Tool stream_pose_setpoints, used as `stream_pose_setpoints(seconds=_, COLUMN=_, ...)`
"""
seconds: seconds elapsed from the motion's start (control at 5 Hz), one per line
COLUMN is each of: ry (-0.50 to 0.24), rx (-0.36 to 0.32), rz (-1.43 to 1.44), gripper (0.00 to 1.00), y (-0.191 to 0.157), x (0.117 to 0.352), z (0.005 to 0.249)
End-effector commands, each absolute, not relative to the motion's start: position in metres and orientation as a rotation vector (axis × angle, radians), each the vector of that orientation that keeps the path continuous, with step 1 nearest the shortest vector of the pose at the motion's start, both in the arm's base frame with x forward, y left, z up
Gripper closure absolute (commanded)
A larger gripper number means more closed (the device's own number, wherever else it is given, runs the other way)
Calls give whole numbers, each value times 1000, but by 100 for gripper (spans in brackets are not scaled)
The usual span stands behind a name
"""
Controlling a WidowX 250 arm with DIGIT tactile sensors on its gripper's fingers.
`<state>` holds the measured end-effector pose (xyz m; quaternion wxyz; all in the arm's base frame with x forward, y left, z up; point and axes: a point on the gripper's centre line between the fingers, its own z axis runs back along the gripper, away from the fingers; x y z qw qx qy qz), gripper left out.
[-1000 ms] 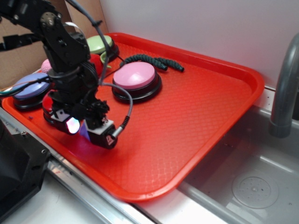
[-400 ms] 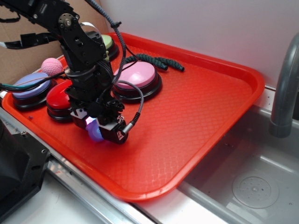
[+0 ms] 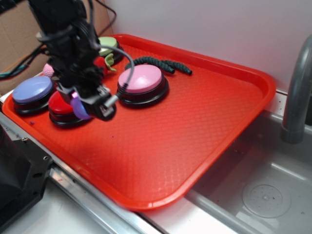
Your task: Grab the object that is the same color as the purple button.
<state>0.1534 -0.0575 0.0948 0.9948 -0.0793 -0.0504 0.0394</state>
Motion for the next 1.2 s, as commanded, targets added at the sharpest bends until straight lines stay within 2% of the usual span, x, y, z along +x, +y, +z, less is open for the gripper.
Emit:
stream_pose_setpoints(seconds=0.0, ry=-105, rx=-99, rz=65, gripper=100, y=-51, x=153, z=138)
stream_pose_setpoints(seconds=0.4, ry=-85, rx=-35, rz=93, gripper=100, y=-43, x=153, z=162)
stream_pose_setpoints(seconds=1.0, ry=-104, rx=-17, rz=124, gripper=100, y=-29, x=170, z=185)
